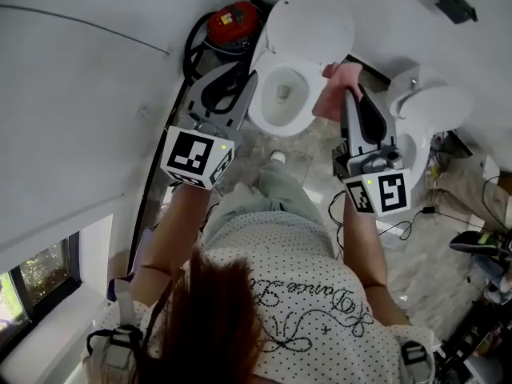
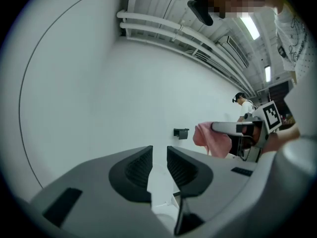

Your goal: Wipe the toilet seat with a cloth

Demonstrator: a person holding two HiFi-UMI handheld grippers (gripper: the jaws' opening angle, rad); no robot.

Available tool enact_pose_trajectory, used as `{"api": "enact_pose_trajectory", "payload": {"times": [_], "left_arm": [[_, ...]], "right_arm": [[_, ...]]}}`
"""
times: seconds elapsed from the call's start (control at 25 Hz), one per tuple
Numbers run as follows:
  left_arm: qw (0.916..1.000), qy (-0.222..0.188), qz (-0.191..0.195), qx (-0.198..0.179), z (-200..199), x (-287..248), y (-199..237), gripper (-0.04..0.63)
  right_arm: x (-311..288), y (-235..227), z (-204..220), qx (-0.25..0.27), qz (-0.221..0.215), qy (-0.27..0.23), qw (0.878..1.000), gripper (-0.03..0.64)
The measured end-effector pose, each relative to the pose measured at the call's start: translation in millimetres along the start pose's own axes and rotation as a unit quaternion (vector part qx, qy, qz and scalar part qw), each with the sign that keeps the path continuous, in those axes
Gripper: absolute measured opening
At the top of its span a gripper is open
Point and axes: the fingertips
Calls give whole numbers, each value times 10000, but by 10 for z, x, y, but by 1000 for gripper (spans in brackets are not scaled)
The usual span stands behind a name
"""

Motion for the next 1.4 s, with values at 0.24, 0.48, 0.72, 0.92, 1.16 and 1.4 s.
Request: {"api": "enact_pose_trajectory", "payload": {"times": [0.24, 0.48, 0.72, 0.92, 1.16, 1.4], "left_arm": [[9987, 41, -489, -125, 18, -369, 276, 80], [9973, 111, -710, -169, 45, -488, 495, 80], [9982, 71, -555, -215, 138, -798, 804, 80], [9989, 52, -461, 24, 260, -1127, 1361, 80], [9990, 357, 230, 138, 571, -1717, 2076, 115], [9956, 463, 796, 196, 805, -2096, 2545, 161]], "right_arm": [[-446, -464, 159, -142, -333, 11, 9993, 44], [-726, -562, 277, -249, -441, -5, 9987, 44], [-1002, -808, 455, -142, -97, 162, 9997, 44], [-1408, -1054, 571, 87, 570, 18, 9983, 44], [-2148, -1092, 932, 234, 928, 161, 9953, 44], [-2481, -1128, 1402, 268, 1461, 422, 9880, 44]]}}
Point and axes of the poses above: the fingertips, and each gripper's own axes: x backward along the fingers, y to its left, z out of its underside, and after that the axes turned 10 degrees about -y, right-handed
